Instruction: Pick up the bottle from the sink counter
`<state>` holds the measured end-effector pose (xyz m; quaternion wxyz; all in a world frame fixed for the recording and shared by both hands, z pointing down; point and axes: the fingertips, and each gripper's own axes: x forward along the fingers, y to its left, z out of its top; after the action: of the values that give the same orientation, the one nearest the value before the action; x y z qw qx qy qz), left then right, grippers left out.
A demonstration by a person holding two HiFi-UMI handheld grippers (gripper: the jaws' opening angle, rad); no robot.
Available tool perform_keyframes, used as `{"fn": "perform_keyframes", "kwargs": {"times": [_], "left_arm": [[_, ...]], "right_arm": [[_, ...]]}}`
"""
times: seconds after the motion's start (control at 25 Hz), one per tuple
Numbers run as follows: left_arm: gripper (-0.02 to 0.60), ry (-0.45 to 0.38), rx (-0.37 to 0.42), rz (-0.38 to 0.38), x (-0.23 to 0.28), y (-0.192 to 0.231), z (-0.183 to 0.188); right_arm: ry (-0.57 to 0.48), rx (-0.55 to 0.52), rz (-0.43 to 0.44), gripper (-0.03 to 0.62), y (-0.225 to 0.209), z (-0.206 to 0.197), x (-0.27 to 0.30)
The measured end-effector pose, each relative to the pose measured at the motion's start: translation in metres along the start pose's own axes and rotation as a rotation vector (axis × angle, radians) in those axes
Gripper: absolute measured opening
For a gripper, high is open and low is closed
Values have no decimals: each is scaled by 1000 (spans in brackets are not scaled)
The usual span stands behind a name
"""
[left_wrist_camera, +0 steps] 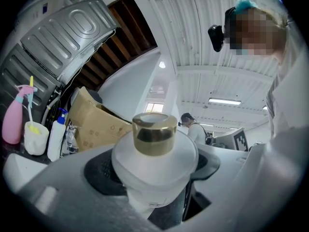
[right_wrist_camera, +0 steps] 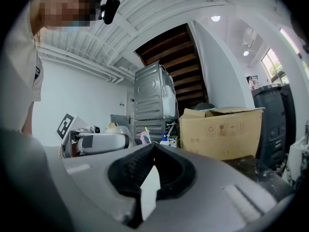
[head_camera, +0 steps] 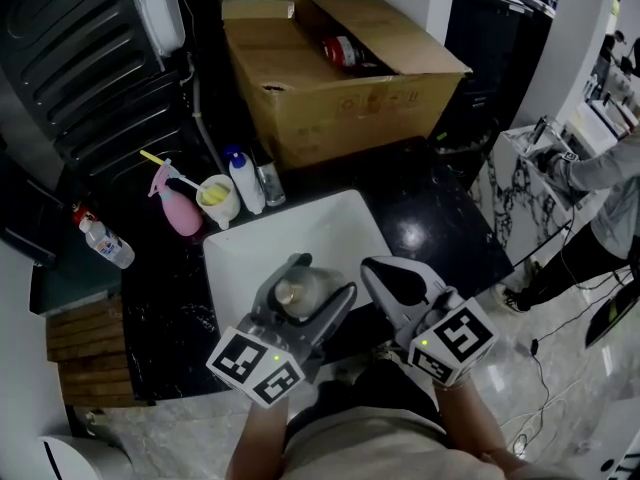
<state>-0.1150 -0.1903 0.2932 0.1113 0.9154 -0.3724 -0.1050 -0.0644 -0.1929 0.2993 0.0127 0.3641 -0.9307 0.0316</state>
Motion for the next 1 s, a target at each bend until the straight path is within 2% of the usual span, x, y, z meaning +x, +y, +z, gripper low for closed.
{"fn": "perform_keyframes", "kwargs": {"times": [1.0], "left_arm": [[345, 17, 21, -23, 17, -12, -4]], "right_arm": [[12, -18, 46, 3, -12, 0, -1]]}}
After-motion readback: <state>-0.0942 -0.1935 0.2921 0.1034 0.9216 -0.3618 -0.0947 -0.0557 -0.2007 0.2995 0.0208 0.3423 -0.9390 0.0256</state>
